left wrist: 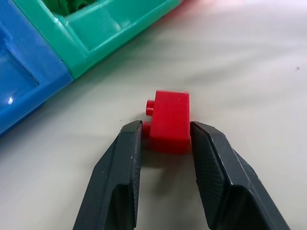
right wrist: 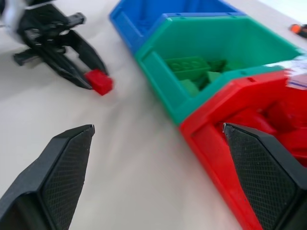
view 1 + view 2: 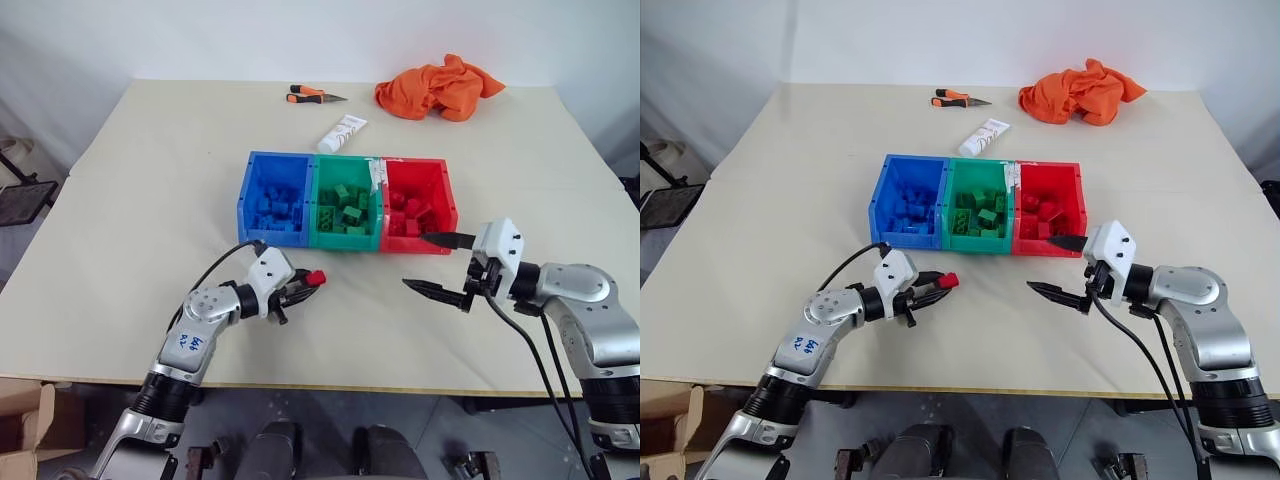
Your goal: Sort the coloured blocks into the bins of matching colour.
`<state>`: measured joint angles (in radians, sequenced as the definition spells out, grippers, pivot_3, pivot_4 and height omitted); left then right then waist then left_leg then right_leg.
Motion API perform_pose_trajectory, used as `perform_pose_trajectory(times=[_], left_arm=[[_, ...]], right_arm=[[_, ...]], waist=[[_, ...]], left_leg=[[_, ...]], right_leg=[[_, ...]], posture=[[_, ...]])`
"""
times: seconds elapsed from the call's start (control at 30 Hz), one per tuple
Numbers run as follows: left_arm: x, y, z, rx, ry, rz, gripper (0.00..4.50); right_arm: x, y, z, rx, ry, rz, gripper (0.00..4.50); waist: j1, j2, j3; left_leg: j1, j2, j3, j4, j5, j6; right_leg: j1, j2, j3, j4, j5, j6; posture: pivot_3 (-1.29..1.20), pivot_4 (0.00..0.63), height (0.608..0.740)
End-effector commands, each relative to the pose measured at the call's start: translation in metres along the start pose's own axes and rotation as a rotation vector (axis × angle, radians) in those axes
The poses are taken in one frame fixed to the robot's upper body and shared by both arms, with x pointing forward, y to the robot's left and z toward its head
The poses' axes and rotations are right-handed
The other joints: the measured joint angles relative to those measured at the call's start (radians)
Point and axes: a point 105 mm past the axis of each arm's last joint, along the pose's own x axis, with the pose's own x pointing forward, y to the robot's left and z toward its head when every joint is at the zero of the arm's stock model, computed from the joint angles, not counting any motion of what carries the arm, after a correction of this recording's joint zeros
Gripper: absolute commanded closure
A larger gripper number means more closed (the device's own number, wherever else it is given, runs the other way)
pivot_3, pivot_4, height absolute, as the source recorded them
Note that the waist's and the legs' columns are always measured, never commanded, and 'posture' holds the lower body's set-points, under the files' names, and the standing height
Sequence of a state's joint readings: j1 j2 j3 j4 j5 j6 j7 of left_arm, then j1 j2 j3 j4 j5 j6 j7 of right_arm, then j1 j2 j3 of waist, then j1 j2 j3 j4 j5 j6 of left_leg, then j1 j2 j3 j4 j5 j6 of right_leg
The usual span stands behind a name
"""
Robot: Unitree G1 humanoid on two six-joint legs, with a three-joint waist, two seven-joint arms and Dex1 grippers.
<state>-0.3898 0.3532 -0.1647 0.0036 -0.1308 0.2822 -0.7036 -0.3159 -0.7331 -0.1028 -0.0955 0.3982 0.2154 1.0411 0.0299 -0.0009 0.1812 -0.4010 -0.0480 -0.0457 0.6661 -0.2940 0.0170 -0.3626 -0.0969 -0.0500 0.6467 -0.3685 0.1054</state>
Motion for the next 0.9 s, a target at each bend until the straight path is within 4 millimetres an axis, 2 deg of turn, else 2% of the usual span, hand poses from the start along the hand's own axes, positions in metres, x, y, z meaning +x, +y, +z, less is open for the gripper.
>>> perform_pose_trajectory(times=[0.03, 0.2, 0.43, 0.53, 0.63, 0.73, 0.9], left_arm=[[0.012, -0.005, 0.042, 0.035, -0.11, -0.027, 2.87], [0.01, -0.002, 0.036, 0.041, -0.071, -0.033, 2.87], [-0.01, 0.006, 0.031, 0.06, -0.023, 0.003, 2.87], [-0.017, 0.004, 0.029, 0.058, -0.005, -0.023, 2.87], [-0.021, 0.011, 0.027, 0.056, 0.026, 0.028, 2.26], [-0.02, 0.01, 0.026, 0.078, 0.037, 0.022, 1.37], [-0.013, 0.003, 0.012, 0.059, 0.067, -0.027, 1.37]], right_arm=[[-0.01, -0.003, 0.015, -0.048, -0.035, -0.041, 0.0], [-0.015, 0.0, 0.016, -0.043, -0.035, -0.064, 0.0], [-0.015, 0.004, 0.014, -0.025, -0.033, -0.074, 0.0], [-0.014, 0.003, 0.013, -0.023, -0.03, -0.072, 0.0], [-0.011, 0.001, 0.014, -0.023, -0.035, -0.07, 0.0], [-0.009, 0.001, 0.014, -0.023, -0.037, -0.064, 0.0], [-0.007, 0.0, 0.015, -0.026, -0.04, -0.063, 0.0]], waist=[[0.001, 0.0, 0.0], [-0.013, 0.0, 0.0], [-0.009, 0.0, 0.0], [-0.007, 0.0, 0.0], [-0.005, 0.0, 0.0], [-0.005, 0.0, 0.0], [-0.005, 0.0, 0.0]], left_leg=[[0.0, 0.0, 0.0, 0.0, 0.0, 0.0], [0.001, 0.0, 0.001, -0.002, 0.0, 0.0], [0.002, 0.001, 0.001, -0.002, 0.0, 0.0], [0.002, 0.001, 0.001, -0.002, 0.0, 0.0], [0.002, 0.001, 0.001, -0.002, 0.0, 0.0], [0.002, 0.001, 0.001, -0.002, 0.0, 0.0], [0.002, 0.001, 0.001, -0.002, 0.0, 0.0]], right_leg=[[0.0, 0.0, 0.0, 0.0, 0.0, 0.0], [0.0, 0.001, 0.0, 0.0, 0.0, 0.0], [0.0, 0.002, 0.001, 0.0, 0.0, 0.0], [0.001, 0.001, 0.001, -0.001, 0.0, 0.0], [0.001, 0.001, 0.001, -0.002, 0.0, 0.0], [0.001, 0.001, 0.001, -0.002, 0.0, 0.0], [0.001, 0.001, 0.001, -0.002, 0.0, 0.0]], posture=[[0.0, 0.15, 0.74], [0.0, 0.15, 0.74], [0.0, 0.15, 0.74], [0.0, 0.15, 0.74], [0.0, 0.15, 0.74], [0.0, 0.15, 0.74], [0.0, 0.15, 0.74]])
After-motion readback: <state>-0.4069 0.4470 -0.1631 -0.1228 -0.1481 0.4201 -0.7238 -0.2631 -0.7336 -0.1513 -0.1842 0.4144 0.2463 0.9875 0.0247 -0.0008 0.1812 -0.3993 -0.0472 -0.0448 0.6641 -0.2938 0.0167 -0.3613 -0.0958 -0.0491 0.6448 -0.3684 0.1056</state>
